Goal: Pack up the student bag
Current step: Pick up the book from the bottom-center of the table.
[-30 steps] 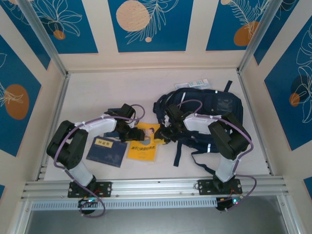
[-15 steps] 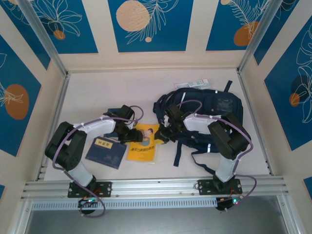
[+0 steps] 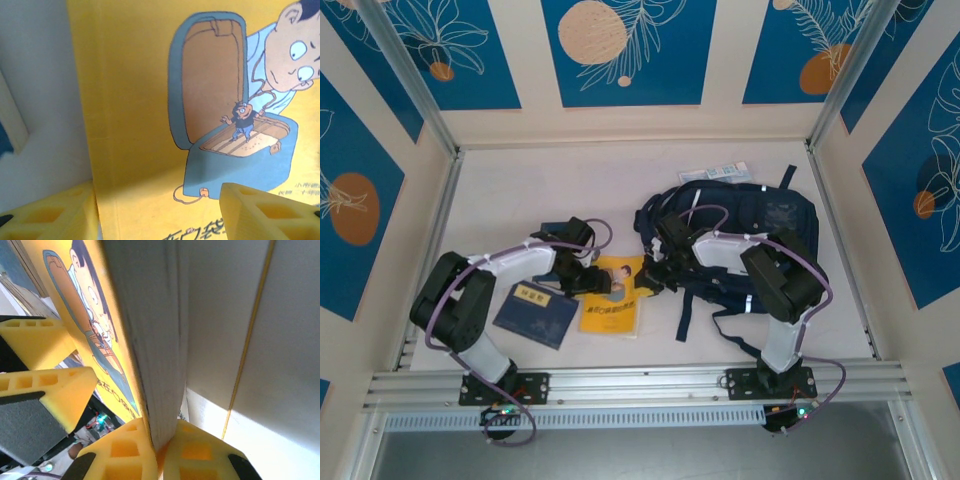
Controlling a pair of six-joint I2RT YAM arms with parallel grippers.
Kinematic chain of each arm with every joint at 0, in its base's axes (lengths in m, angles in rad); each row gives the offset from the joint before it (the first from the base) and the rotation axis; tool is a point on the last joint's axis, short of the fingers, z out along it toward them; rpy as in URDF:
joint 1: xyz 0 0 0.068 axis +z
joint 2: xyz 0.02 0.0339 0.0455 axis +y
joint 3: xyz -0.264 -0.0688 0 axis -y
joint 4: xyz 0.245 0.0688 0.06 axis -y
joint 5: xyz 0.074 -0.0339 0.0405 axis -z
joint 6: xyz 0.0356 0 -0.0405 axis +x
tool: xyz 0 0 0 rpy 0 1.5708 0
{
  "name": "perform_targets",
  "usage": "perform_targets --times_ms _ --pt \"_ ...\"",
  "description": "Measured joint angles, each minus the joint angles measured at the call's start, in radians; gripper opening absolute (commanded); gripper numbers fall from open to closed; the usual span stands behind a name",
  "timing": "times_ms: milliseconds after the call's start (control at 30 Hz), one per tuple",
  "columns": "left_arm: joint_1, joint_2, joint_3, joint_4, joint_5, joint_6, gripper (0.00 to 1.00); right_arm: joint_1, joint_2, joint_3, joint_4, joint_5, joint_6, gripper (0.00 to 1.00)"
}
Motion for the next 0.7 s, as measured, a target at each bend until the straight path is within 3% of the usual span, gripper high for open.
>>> perform_targets --times_ms 133,267,433,700 --pt "0.000 -0.066 0.001 -0.071 0.018 -0.007 0.77 0.026 -0.033 0.000 -0.014 0.014 -0.029 0.00" --pt "-0.005 -0.226 0.006 -0.114 0.062 -0.048 0.83 0.035 -0.100 0.001 0.013 0.013 -0.034 0.00" --pt "-0.005 -0.391 0.026 -0.156 0.068 -0.095 0.87 0.027 -0.193 -0.002 0.053 0.000 -0.036 0.00" --pt "0.033 -0.481 0.089 -0.261 0.050 -0.097 0.92 -0.050 -0.382 -0.049 0.116 -0.109 -0.050 0.00"
